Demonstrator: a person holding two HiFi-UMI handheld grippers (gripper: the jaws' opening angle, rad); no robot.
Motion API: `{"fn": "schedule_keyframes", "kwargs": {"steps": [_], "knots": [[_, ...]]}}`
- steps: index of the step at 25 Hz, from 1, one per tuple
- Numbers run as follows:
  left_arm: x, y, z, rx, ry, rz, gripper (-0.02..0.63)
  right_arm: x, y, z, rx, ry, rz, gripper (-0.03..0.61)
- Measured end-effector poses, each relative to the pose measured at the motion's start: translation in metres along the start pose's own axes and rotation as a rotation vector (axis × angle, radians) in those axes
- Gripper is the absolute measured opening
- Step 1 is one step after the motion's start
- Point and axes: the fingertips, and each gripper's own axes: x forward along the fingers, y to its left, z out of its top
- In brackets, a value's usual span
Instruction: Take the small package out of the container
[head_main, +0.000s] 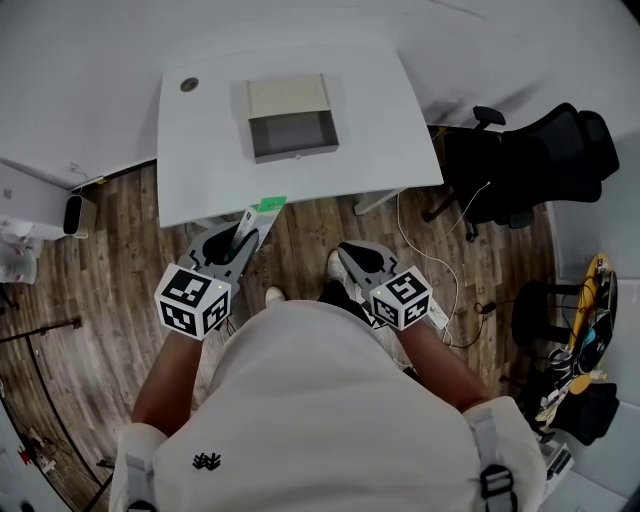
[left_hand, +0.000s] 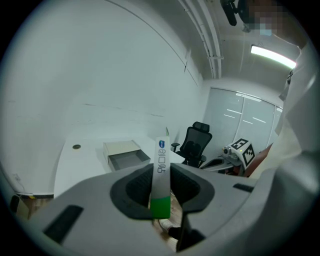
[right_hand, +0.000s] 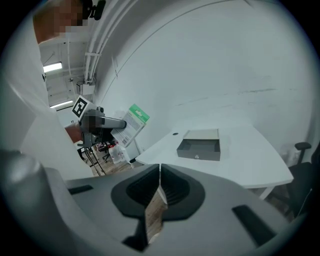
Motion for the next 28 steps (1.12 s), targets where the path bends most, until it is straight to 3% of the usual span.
{"fn": "schedule_keyframes", "kwargs": {"steps": [28], "knots": [[-0.008,0.002,-0.015,0.002,0.000,-0.036,0.094,0.009,0.021,0.002,-0.037,0.013,-0.016,0.008]]}}
